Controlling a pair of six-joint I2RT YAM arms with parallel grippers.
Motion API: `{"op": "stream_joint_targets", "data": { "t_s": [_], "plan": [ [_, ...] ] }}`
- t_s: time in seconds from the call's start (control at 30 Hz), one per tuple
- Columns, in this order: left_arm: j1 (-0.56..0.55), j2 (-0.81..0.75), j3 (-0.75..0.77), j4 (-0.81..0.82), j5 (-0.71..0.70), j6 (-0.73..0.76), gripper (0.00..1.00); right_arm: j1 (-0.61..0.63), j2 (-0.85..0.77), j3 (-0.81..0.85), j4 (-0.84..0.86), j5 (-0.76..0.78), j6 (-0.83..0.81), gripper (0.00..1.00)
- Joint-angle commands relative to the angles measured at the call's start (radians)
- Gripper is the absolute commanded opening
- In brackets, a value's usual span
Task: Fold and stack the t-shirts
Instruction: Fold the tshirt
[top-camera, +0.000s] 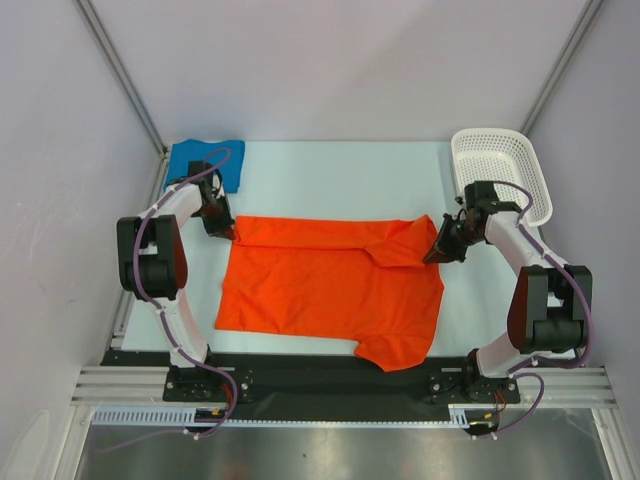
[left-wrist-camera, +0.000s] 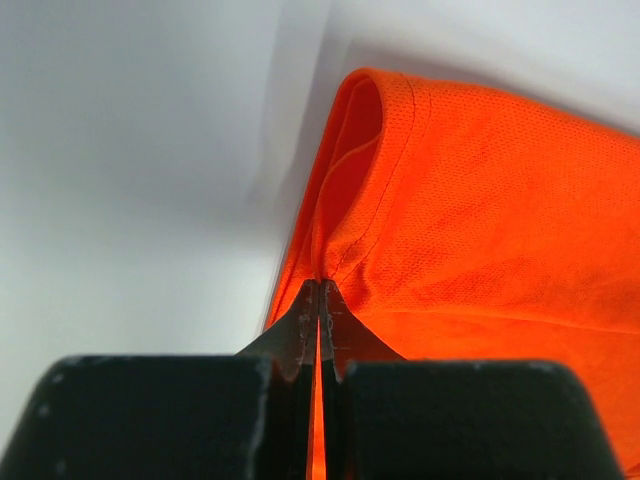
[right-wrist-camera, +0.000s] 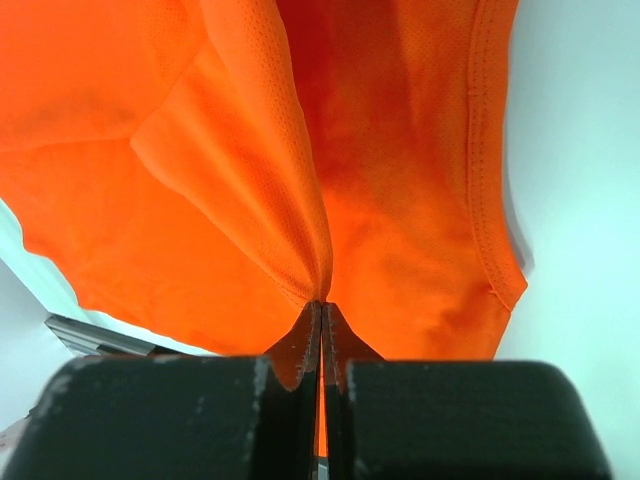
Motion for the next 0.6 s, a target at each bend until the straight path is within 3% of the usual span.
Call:
{"op": "stream_joint_targets", "data": {
  "t_s": [0.0,0.33,0.57],
  "plan": [
    [0.008,-0.036,0.019,0.006,-0.015,0.026,0.00,-0.001,-0.036,0.025,-0.017,-0.022,0.001,0.00],
    [0.006,0.004,0.009,0.025,-0.001,0.017,0.00,-0.001,-0.007,-0.114,0.092,0.020,0.013,0.00],
    [0.006,0.000,-0.003,0.026,-0.027,0.021,0.02,-0.001,0.016,-0.121,0.104,0.047,0.029,0.02]
  ]
}}
